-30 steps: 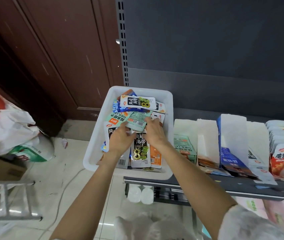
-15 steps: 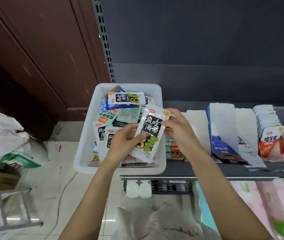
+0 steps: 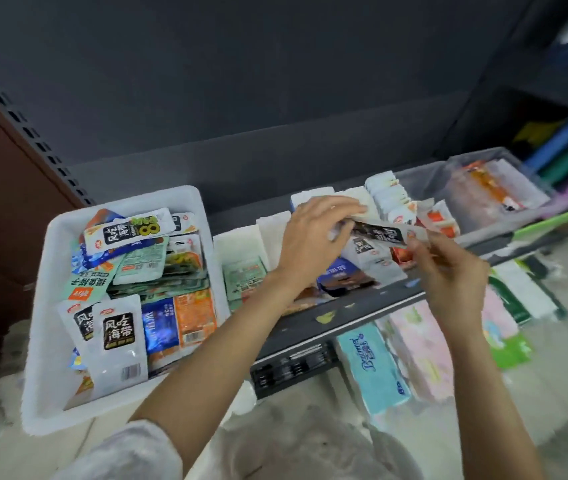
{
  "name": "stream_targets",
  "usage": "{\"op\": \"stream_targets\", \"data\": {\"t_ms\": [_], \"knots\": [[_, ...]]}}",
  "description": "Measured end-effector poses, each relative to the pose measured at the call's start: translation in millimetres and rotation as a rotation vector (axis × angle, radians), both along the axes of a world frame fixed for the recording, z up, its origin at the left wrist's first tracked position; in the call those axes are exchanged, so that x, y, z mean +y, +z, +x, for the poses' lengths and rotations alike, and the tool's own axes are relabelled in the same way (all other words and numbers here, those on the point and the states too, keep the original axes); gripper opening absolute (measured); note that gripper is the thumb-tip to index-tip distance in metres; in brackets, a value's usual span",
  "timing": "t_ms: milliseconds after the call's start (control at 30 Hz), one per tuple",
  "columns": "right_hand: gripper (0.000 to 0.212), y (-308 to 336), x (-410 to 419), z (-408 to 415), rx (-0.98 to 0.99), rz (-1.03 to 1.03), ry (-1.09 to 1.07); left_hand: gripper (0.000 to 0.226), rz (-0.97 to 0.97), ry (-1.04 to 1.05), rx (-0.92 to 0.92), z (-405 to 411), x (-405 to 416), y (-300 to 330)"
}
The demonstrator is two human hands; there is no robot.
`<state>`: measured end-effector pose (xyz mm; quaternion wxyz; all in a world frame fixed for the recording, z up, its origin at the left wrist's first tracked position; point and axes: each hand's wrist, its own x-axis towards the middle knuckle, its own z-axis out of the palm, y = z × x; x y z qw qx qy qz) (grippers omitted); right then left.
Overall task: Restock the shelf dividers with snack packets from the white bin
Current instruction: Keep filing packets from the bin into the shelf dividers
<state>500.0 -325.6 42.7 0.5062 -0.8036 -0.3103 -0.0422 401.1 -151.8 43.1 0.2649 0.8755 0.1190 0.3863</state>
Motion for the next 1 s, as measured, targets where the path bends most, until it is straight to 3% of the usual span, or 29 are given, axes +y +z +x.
{"op": "stream_targets", "data": {"t_ms": [67,167,300,467,533,600,700,767,867,1000], "knots": [[0.018,-16,-11,13,0.036,0.004,-0.151,0.035,-0.147,0.044,0.058,14,-6,-10],[0.018,-32,-18,28,0.123,-0.006,-0.284,0.044,-0.524,0.049,0.294,28,-7,-23],[0.015,-52,-3,45,-0.057,-0.193,-0.255,0.064,-0.647,0.085,0.64,44,-5,-49],[0.041,-68,27,69,-0.401,-0.462,0.203,0.066,-0.659,0.147,0.644,58,-9,-60],[0.048,-76,33,76,-0.503,-0.569,0.28,0.063,-0.666,0.143,0.63,61,-10,-63],[0.048,-79,33,78,-0.488,-0.606,0.313,0.061,-0.702,0.114,0.634,62,-12,-64],[0.046,-64,32,69,-0.392,-0.48,0.285,0.054,-0.753,0.057,0.644,55,-12,-58],[0.042,-45,33,56,-0.29,-0.361,0.286,0.049,-0.7,0.029,0.652,37,-9,-49],[0.034,-12,45,20,-0.197,-0.236,0.412,0.04,-0.443,0.074,0.654,-11,-3,-36],[0.029,6,85,-47,-0.158,-0.243,0.695,0.027,-0.135,0.377,0.534,-98,9,-29]]}}
